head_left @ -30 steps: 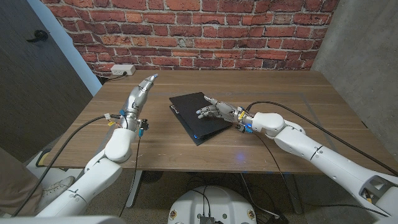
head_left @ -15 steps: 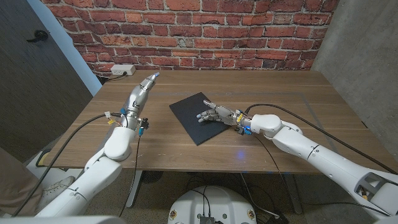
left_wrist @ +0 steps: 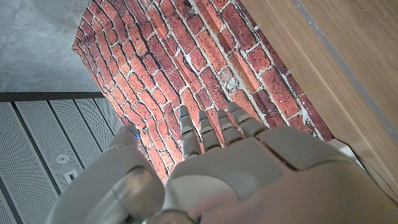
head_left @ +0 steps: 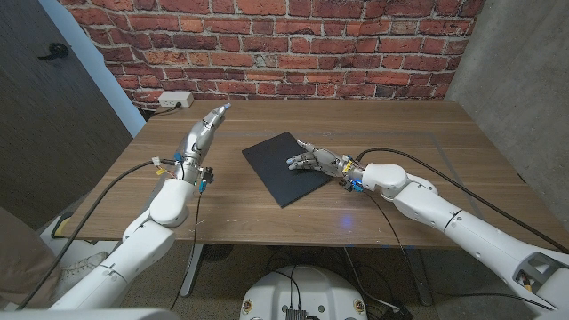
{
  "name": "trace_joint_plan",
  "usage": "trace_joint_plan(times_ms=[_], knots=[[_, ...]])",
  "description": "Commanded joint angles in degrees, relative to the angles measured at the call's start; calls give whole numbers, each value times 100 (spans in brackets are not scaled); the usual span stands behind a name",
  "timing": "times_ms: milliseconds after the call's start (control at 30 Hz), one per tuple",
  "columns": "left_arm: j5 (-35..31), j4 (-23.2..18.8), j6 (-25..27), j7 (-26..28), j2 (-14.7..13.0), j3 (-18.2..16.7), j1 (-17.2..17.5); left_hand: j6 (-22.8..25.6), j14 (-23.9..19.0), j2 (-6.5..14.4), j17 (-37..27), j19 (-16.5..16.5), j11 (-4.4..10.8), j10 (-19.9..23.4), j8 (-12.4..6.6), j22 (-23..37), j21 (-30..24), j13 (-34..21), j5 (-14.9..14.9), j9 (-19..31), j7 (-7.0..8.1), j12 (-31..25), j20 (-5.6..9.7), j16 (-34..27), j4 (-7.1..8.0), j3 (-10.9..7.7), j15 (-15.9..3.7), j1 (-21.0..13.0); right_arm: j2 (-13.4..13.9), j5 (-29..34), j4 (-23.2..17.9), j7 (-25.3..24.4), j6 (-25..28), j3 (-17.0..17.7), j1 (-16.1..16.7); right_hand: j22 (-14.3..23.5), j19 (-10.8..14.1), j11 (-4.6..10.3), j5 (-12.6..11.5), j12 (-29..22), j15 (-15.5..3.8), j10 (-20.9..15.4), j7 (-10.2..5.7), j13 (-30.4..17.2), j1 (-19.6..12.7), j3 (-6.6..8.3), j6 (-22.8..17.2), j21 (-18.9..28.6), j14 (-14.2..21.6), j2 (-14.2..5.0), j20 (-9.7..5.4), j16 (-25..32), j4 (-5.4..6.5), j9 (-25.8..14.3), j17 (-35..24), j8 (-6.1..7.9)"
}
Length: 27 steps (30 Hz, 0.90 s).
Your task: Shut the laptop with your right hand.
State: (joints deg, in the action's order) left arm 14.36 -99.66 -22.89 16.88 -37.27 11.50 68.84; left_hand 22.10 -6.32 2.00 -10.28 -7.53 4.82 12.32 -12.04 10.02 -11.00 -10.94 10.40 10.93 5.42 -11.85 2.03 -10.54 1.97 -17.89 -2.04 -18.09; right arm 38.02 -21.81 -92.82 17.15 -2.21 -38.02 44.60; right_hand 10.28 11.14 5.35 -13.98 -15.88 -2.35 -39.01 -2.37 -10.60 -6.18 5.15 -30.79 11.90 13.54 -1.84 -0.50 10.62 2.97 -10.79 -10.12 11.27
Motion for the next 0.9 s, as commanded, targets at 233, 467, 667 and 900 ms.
trace_joint_plan(times_ms=[233,467,667,900], knots=[[185,341,-170,-296,47,155,-255,-31,29,43,-20,36,-5,-28,5,6,15,-12,-5,16,-18,19,70,15,-11,12,-428,-6,113,-167,-422,-677,-406,524,353,20,201,32,-44,23,-505,-4,-122,-21,-191,-6,-26,51,202,63,-74,53,-140,-17,-18,46],[246,363,-113,-318,81,225,-334,-39,30,44,-21,37,-5,-20,12,6,11,-12,-5,17,-18,15,77,10,-9,15,-424,-1,202,-214,-485,-983,-483,782,501,18,290,30,-41,154,-468,280,-171,-22,-172,-59,158,55,229,120,22,34,-148,-18,-23,-22],[306,344,-38,-339,82,271,-373,-32,33,44,-20,40,-10,-24,13,6,9,-12,-5,17,-17,16,81,7,-9,17,-428,1,191,-336,-428,-1152,-511,936,595,28,405,-103,-54,354,-176,774,-180,-31,-161,-103,482,50,217,96,524,17,-143,-25,-44,-69],[379,338,114,-393,54,343,-414,-24,34,45,-20,41,-6,-28,12,6,6,-12,-5,17,-18,17,81,4,-8,20,-425,3,198,-358,-392,-1337,-452,1022,656,38,373,-262,-57,450,-92,1157,-179,-43,-145,-148,1064,3,163,95,711,9,-137,-32,-64,-148]])
